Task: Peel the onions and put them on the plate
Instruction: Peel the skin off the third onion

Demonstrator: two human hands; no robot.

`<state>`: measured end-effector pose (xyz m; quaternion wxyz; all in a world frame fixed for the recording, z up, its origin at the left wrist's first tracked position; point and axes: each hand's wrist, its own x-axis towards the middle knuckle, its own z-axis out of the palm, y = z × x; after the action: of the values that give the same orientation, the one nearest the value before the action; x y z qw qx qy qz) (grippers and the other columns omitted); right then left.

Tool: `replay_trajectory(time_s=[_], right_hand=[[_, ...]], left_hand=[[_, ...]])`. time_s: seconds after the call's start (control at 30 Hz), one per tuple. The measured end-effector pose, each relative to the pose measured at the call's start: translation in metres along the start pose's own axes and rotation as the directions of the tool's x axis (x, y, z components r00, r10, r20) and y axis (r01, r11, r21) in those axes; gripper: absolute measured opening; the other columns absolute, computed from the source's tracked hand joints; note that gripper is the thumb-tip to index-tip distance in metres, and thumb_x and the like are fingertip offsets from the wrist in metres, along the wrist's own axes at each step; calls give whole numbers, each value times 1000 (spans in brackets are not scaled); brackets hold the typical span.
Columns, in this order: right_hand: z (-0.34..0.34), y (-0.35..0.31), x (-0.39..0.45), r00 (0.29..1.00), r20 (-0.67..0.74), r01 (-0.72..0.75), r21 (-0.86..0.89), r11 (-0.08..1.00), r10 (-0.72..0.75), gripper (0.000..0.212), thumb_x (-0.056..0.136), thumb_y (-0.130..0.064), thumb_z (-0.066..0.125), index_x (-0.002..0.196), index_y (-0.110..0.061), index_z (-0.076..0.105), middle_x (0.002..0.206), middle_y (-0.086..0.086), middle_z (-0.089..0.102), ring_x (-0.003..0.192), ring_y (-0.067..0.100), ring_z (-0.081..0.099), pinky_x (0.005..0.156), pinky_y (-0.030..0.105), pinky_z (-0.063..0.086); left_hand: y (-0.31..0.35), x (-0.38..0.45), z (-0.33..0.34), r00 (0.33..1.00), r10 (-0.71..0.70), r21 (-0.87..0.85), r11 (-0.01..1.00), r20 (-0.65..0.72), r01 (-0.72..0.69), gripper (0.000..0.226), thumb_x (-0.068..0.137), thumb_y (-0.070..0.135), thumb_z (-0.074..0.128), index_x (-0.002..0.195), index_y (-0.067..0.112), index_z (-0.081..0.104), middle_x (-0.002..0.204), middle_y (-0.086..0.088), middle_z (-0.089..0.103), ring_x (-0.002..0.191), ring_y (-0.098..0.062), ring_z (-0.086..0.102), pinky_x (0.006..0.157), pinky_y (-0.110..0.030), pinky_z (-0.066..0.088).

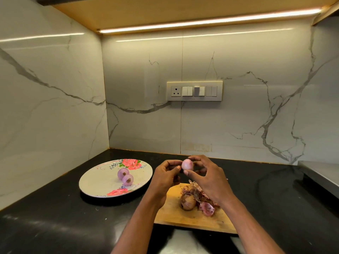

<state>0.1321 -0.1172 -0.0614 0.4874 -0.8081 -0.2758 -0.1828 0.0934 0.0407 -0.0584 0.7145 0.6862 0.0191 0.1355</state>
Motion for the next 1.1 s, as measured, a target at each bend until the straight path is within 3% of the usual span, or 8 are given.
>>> replay_trajectory(time_s=[0.23,0.33,0.47,0.63,0.83,1.1], right_hand=[[-4,5,1,998,34,-47,98,994,44,42,82,-46,76,121,-36,63,113,-20,67,107,-1,62,81,14,47],[-5,3,2,996,38,-81,194,978,75,36,86,-45,71,119,-36,63,112,-12,70,95,1,68,75,17,54],[-9,1,2,994,35,-108,279,954,102,37,86,-45,68,120,-31,64,108,-6,72,85,7,70,68,17,53],[-6,4,2,995,44,-92,182,979,85,40,83,-41,76,120,-34,64,112,-16,69,103,2,65,78,16,52],[0,-1,-1,997,58,-50,40,998,47,41,82,-31,82,114,-42,59,104,-23,66,93,-7,64,66,4,46],[11,-2,-2,998,18,-58,15,998,57,45,82,-27,82,121,-33,60,112,-13,68,98,0,66,69,6,49]], left_hand=[[1,1,1,997,79,12,997,-17,-78,23,98,10,60,118,22,58,115,-3,65,97,-14,63,74,-24,52],[0,1,0,993,98,8,995,-65,-98,22,99,9,58,114,24,57,112,-4,65,96,-14,64,73,-23,51],[0,5,-1,988,86,-9,996,-130,-88,17,102,14,55,117,20,58,106,-6,68,85,-13,61,69,-25,51],[-4,6,3,993,77,78,995,-93,-70,20,104,28,50,119,19,60,104,-5,68,85,-14,62,70,-25,52],[-7,9,-1,988,73,115,992,-136,-57,20,105,26,47,119,18,59,107,-5,67,91,-16,63,68,-23,49],[-9,8,-3,977,136,269,959,-165,-88,10,103,24,52,111,22,57,107,-2,66,94,-15,66,68,-19,50]])
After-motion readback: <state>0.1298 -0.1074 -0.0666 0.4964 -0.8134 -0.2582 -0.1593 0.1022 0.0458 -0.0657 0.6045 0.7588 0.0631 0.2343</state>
